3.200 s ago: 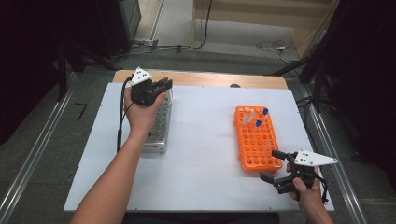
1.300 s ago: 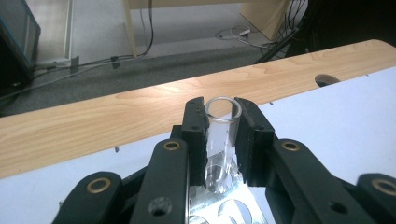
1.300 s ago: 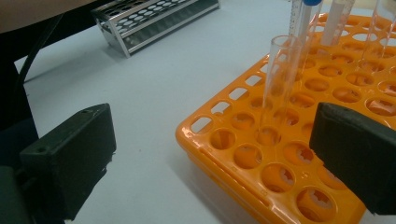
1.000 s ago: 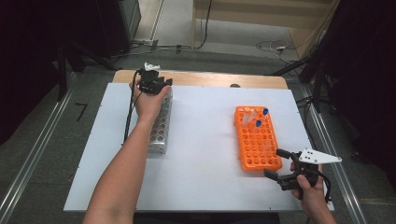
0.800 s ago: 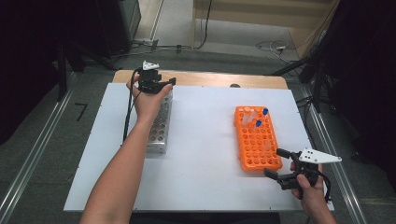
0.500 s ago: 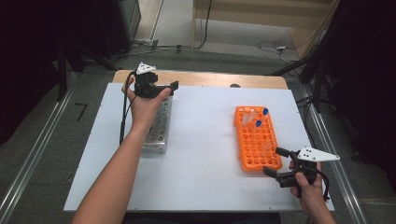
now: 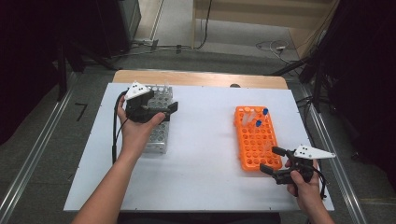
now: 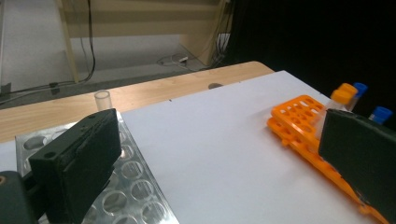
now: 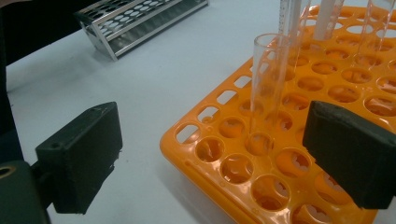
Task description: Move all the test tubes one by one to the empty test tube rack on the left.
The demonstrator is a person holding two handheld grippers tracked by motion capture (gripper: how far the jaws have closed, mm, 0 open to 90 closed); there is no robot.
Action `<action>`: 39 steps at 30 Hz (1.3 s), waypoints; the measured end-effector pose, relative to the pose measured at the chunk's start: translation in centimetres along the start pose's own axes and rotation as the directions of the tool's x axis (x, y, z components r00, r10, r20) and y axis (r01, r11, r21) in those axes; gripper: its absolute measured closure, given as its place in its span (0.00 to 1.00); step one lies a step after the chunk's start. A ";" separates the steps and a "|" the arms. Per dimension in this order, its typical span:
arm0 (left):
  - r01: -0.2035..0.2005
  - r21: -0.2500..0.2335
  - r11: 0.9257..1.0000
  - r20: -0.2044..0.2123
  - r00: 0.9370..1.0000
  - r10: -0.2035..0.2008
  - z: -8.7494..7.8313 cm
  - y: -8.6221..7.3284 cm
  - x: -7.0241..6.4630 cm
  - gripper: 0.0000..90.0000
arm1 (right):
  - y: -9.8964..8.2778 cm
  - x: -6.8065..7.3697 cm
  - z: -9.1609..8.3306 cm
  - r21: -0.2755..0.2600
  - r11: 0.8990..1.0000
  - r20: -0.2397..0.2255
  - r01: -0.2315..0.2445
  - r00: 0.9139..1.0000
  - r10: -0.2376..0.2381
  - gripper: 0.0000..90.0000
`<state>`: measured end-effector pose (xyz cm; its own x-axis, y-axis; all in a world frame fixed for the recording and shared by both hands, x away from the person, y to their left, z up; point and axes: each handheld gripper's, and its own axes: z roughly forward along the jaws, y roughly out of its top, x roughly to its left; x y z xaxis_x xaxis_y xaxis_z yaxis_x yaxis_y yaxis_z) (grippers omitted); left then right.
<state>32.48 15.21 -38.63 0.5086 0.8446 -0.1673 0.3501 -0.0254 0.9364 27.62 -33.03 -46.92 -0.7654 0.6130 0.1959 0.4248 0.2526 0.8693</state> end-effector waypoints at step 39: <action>-0.039 0.020 0.999 0.179 0.983 0.035 -5.4 -9.5 -7.0 0.01 | -0.5 -0.5 2.1 0.016 1.000 0.198 0.009 0.980 -0.012 0.72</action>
<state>21.35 12.37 -44.64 0.6533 0.7336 -0.1870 0.3455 -0.0691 0.9359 28.85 -31.88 -48.44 -0.6595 0.7461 0.0919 0.4257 0.2699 0.8637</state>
